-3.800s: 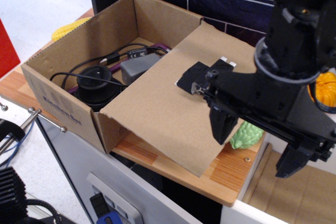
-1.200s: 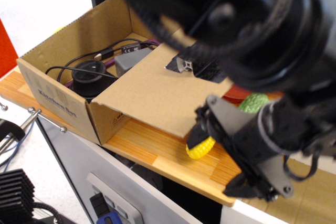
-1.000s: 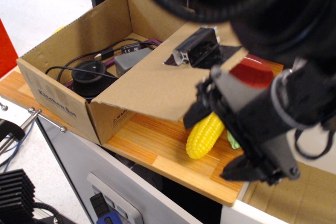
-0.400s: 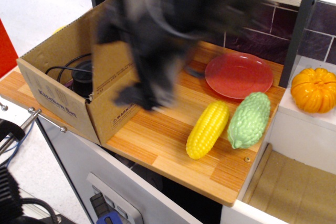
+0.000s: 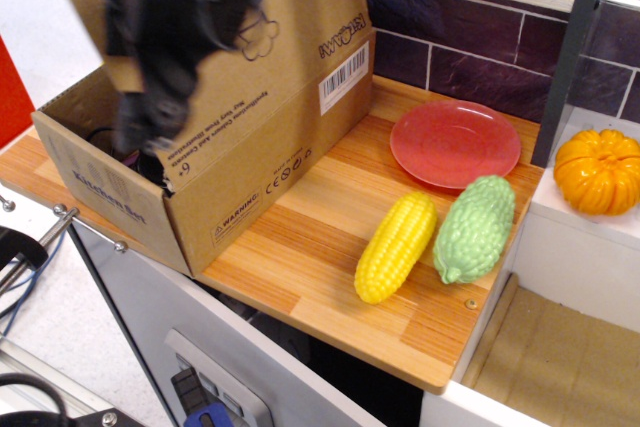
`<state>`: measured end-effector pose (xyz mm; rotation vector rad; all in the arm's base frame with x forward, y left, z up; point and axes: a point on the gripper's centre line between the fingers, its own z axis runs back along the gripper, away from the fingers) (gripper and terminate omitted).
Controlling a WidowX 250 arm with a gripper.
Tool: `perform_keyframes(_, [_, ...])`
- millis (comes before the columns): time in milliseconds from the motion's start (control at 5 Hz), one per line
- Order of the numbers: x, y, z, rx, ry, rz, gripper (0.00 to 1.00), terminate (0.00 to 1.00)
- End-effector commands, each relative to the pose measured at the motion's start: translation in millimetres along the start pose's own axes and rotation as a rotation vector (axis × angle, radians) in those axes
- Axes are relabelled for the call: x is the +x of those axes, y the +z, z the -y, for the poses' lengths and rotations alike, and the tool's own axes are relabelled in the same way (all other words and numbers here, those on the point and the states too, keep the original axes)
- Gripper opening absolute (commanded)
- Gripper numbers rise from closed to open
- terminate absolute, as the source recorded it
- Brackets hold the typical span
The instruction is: Close brown1fbox flap
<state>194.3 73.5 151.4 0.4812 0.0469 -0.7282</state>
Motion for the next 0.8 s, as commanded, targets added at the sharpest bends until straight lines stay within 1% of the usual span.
perform_keyframes(0, [-9,-21,-44,-0.121,-0.144,0.041,1.0,0.0])
perform_keyframes(200, [-18,-46,-51,-0.223,-0.207,0.064,1.0,0.0])
perform_keyframes(400, [-14,-68,-45,-0.269,-0.221,0.109,1.0,0.0])
perform_keyframes(600, [-10,-80,-43,-0.309,-0.202,0.127,1.0,1.0])
